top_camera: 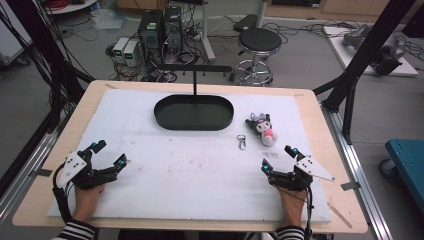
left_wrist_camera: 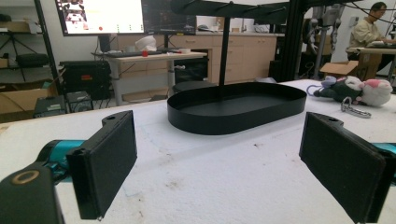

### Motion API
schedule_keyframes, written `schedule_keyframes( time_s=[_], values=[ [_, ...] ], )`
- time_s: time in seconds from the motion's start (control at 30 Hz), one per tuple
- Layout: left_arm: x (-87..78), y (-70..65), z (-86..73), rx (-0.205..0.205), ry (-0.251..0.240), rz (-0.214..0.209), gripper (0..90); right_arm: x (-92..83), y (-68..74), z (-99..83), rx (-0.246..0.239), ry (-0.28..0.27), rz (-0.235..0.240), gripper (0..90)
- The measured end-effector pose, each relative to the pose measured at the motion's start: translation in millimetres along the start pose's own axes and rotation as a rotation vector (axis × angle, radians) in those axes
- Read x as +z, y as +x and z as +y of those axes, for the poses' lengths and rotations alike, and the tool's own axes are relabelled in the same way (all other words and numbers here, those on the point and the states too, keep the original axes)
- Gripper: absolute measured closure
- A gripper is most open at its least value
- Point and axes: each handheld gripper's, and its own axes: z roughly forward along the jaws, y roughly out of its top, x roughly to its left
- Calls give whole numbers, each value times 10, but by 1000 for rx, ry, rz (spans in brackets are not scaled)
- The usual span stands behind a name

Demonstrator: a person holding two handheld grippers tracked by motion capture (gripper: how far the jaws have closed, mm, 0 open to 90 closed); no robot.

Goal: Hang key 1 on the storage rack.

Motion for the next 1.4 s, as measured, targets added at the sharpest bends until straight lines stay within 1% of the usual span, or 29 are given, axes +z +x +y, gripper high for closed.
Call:
schedule_keyframes(
  time_s=[0.07, 0.2, 0.33, 0.37, 0.43, 0.53, 0.7, 0.73, 0.77, 0.8, 0.9, 0.97, 1.03, 1.07, 1.1, 1.13, 1.17, 1.27, 1.33, 1.4],
  values=[
    [2, -4, -1, 3, -2, 2, 116, 2, -1, 0, -6, -2, -1, 15],
    [3, -4, -1, 3, -1, 1, 116, -1, -1, 0, 1, 0, 1, 15],
    [5, -3, 0, 0, 1, 2, 116, 3, 3, 0, -15, -2, -3, 15],
    [5, -3, 0, 0, 1, 2, 116, 1, 5, 1, -4, -1, -3, 14],
    [8, 0, 1, -1, 3, 2, 116, -1, 1, 1, 2, 0, -1, 15],
    [10, 1, 2, -2, 6, 2, 116, 0, -10, 2, 0, -7, -2, 15],
    [12, 4, 3, -8, 9, 3, 116, -8, -19, 6, 16, -11, 1, 14],
    [14, 3, 3, -12, 7, 4, 116, -20, -23, 10, 29, -5, -12, 15],
    [14, 4, 3, -12, 8, 4, 116, -21, -31, 12, 28, -9, -19, 15],
    [14, 4, 3, -12, 8, 4, 116, -30, -31, 18, 42, -6, -18, 15],
    [18, 4, 2, -15, 7, 4, 116, -44, -45, 68, 42, -4, -26, 15],
    [17, 6, 3, -15, 8, 4, 116, -54, -45, 183, 32, 13, -43, 15],
    [17, 6, 3, -13, 10, 5, 116, -47, -48, 294, 30, 32, -43, 15],
    [18, 5, 3, -12, 10, 4, 116, -47, -48, 294, 30, 32, -43, 15],
    [17, 5, 3, -11, 10, 4, 116, -29, -45, 430, 12, 66, -47, 15],
    [17, 4, 3, -10, 9, 5, 116, -20, -49, 472, 1, 72, -44, 15],
    [17, 4, 3, -10, 9, 5, 116, -2, -55, 544, -4, 90, -41, 15],
    [17, 5, 4, -9, 11, 3, 116, 42, -81, 688, -14, 133, -42, 15],
    [17, 5, 4, -9, 11, 4, 116, 86, -109, 775, -8, 168, -41, 15],
    [17, 4, 3, -10, 10, 4, 116, 145, -147, 857, -6, 226, -44, 15]
  ],
)
